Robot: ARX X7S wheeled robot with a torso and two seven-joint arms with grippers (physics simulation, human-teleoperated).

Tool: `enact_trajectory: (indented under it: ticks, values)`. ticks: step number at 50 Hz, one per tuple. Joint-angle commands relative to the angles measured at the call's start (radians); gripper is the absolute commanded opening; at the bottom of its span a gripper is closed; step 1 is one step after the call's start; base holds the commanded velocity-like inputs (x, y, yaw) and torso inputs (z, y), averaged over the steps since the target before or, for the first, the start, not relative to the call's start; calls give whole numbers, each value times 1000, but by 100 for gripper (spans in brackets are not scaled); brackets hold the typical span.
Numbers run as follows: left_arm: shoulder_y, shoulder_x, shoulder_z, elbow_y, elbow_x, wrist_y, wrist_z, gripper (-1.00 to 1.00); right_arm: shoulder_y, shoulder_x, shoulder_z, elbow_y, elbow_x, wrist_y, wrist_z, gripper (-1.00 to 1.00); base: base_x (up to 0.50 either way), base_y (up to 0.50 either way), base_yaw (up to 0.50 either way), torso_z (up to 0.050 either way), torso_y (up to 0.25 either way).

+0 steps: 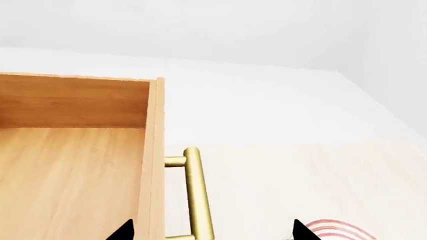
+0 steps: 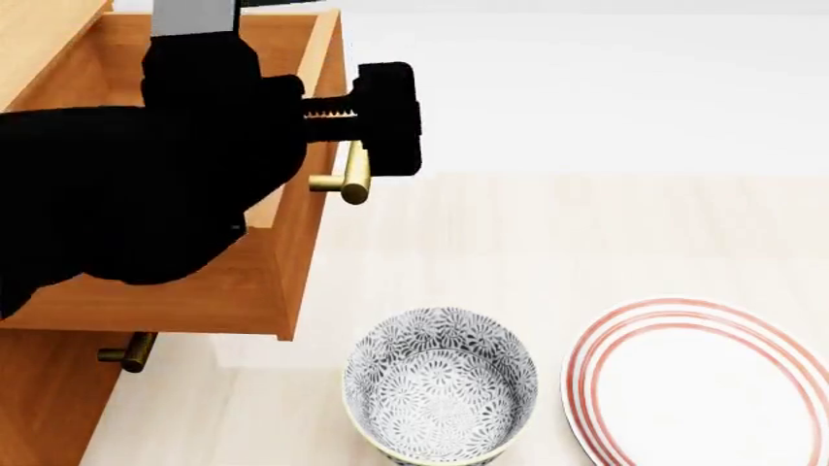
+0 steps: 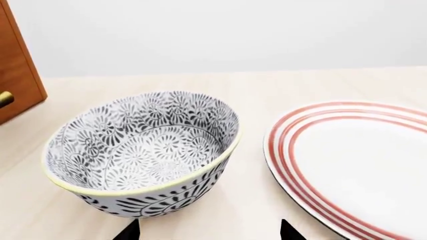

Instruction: Open the top drawer of the cabinet.

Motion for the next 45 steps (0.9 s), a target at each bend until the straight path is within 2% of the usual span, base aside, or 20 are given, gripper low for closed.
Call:
enact_trajectory:
  ticks: [1, 3, 7, 13, 25, 36, 45]
  values:
    - [34, -58, 26, 223, 210, 79, -28, 100, 0, -20, 20, 3, -20, -4, -21, 100, 0, 0, 0, 0, 0]
    - [40, -70, 38, 256, 248, 85, -23, 100, 1, -20, 21, 6, -20, -5, -22, 100, 0, 0, 0, 0, 0]
    - [37, -101, 81, 346, 391, 99, -89, 100, 0, -20, 22, 5, -19, -6, -19, 100, 0, 0, 0, 0, 0]
    - [19, -125, 117, 431, 500, 88, -161, 100, 3, -21, 22, 8, -17, -6, -18, 100, 0, 0, 0, 0, 0]
    - [10, -163, 158, 582, 603, 55, -283, 100, 6, -22, 22, 13, -14, -7, -16, 100, 0, 0, 0, 0, 0]
    - [-16, -158, 216, 750, 713, -11, -381, 100, 7, -22, 19, 18, -14, -10, -17, 100, 0, 0, 0, 0, 0]
    - [14, -137, 328, 870, 913, -99, -504, 100, 8, -19, 16, 14, -13, -6, -14, 100, 0, 0, 0, 0, 0]
